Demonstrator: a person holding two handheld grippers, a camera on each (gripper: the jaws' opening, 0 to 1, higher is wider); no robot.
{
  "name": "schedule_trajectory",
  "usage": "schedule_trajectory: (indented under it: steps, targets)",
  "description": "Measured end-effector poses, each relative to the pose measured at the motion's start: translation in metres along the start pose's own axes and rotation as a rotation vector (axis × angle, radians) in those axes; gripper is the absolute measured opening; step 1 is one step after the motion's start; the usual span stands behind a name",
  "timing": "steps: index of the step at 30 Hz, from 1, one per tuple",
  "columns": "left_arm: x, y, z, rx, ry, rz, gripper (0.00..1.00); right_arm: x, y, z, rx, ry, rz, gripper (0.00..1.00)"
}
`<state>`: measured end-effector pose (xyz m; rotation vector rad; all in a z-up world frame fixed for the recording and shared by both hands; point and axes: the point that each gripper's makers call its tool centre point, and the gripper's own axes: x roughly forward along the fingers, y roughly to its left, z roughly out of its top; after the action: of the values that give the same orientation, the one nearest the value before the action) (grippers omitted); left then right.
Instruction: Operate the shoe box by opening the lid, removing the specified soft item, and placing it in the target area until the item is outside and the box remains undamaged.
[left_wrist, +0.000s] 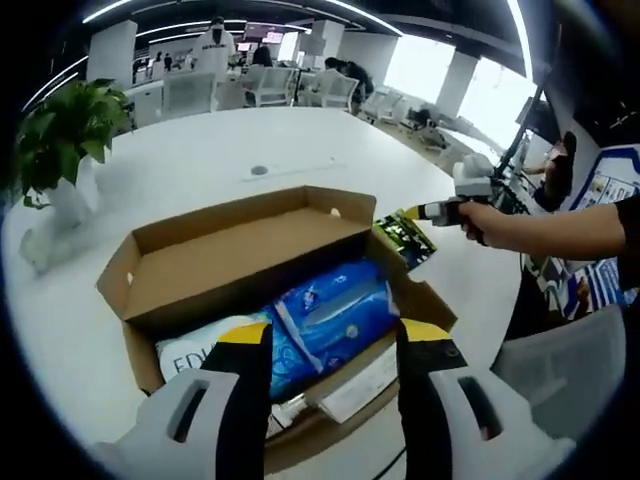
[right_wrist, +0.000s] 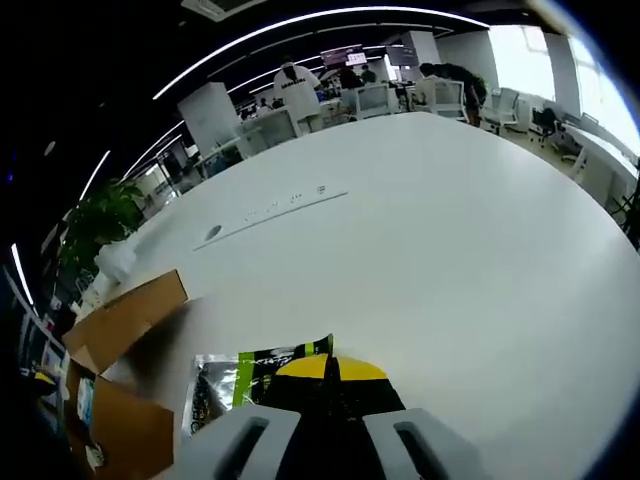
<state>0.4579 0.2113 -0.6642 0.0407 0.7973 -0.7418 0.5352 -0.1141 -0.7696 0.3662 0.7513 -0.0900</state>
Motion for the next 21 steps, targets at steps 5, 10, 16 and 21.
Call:
schedule_trajectory:
  steps: [5,10,16,21]
  targets:
    - [-0.009,0.010,-0.010,-0.019,0.006,0.018,0.51,0.004,0.008,0.001,-0.004,0.001,0.007,0.00]
    - [-0.017,0.019,-0.015,-0.040,0.002,0.039,0.51,0.008,0.012,0.000,-0.018,0.003,0.010,0.00]
    - [-0.028,0.029,-0.020,-0.051,-0.005,0.062,0.52,0.010,0.010,0.001,-0.055,0.015,0.008,0.00]
    - [-0.034,0.036,-0.023,-0.060,-0.009,0.079,0.52,0.011,0.010,0.003,-0.095,0.017,0.016,0.00]
